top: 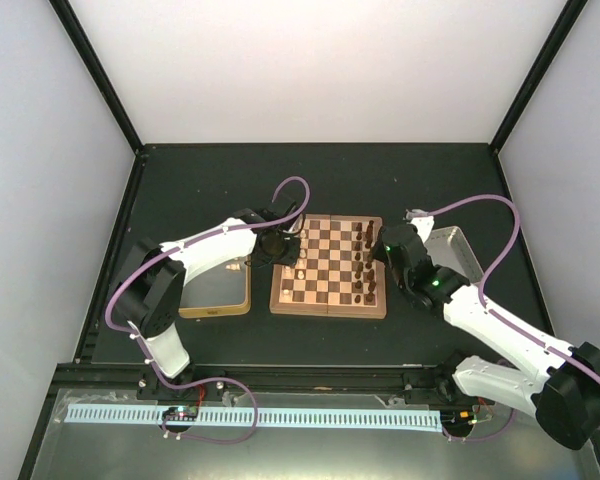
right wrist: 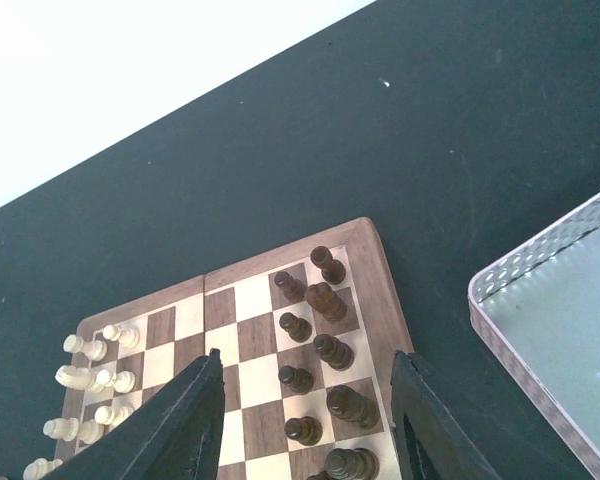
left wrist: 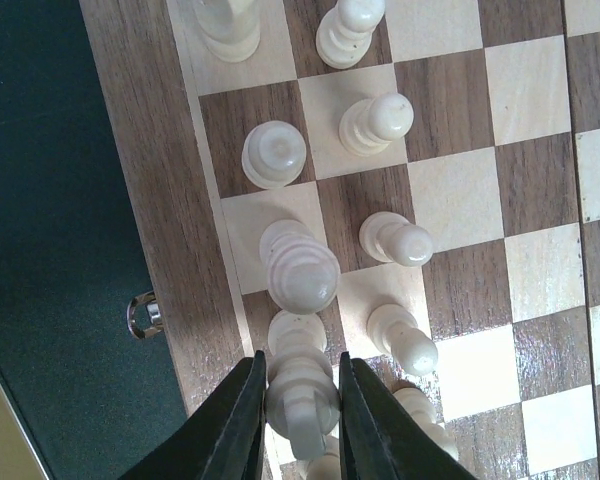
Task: Set up the chess pieces on the board
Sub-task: Place the chess piece on the chessboard, then pick up the chess piece from the storage box.
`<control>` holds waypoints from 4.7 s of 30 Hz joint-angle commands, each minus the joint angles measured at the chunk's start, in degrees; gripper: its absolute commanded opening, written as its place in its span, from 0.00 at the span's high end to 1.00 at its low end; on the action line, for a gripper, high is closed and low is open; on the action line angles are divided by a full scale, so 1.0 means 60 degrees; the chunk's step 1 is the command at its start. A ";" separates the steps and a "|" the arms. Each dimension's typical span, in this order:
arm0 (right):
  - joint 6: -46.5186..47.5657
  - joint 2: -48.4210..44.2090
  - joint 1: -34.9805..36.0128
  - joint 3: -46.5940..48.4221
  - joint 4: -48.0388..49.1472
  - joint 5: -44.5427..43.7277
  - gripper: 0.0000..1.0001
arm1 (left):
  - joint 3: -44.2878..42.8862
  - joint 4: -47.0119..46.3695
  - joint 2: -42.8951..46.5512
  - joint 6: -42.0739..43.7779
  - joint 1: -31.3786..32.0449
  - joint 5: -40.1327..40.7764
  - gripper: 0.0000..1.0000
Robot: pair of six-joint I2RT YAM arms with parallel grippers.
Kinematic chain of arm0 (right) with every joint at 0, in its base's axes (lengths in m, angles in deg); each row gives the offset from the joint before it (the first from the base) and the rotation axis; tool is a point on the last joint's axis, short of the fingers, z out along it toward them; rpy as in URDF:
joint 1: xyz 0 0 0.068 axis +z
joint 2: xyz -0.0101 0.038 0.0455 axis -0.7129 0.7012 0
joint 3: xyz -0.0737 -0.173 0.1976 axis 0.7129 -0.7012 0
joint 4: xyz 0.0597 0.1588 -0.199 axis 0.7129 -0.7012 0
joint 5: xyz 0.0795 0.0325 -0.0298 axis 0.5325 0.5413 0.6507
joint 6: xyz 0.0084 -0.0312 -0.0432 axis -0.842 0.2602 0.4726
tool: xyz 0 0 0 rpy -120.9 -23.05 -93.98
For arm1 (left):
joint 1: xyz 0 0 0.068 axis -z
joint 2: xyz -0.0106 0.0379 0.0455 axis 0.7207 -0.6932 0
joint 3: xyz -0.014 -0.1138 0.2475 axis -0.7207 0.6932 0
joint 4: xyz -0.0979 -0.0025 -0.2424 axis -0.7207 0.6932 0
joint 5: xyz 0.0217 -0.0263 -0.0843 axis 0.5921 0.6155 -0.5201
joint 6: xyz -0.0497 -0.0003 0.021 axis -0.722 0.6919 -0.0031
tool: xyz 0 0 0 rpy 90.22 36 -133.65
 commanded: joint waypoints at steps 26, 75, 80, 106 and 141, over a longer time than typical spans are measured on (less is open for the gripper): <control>-0.0206 0.0124 -0.0170 -0.0074 0.0118 -0.0123 0.53 | -0.0513 0.0708 -0.0056 0.0084 0.0072 0.0387 0.82; 0.0431 0.0595 -0.0183 0.0245 0.0391 0.0861 0.54 | -0.0703 0.0456 -0.0462 0.0120 0.0052 0.0197 0.80; 0.0437 0.0708 -0.0181 0.0285 0.0411 0.0986 0.54 | -0.0677 0.0530 -0.0403 0.0162 0.0043 0.0143 0.83; 0.0641 0.0863 -0.0187 0.0487 0.0332 0.1392 0.53 | -0.0674 0.0514 -0.0281 0.0170 -0.0068 -0.0384 0.67; 0.4808 0.9008 0.3901 0.9416 -0.2362 0.3764 0.47 | 0.5467 -0.1495 1.1921 -0.1660 -0.2931 0.3805 0.37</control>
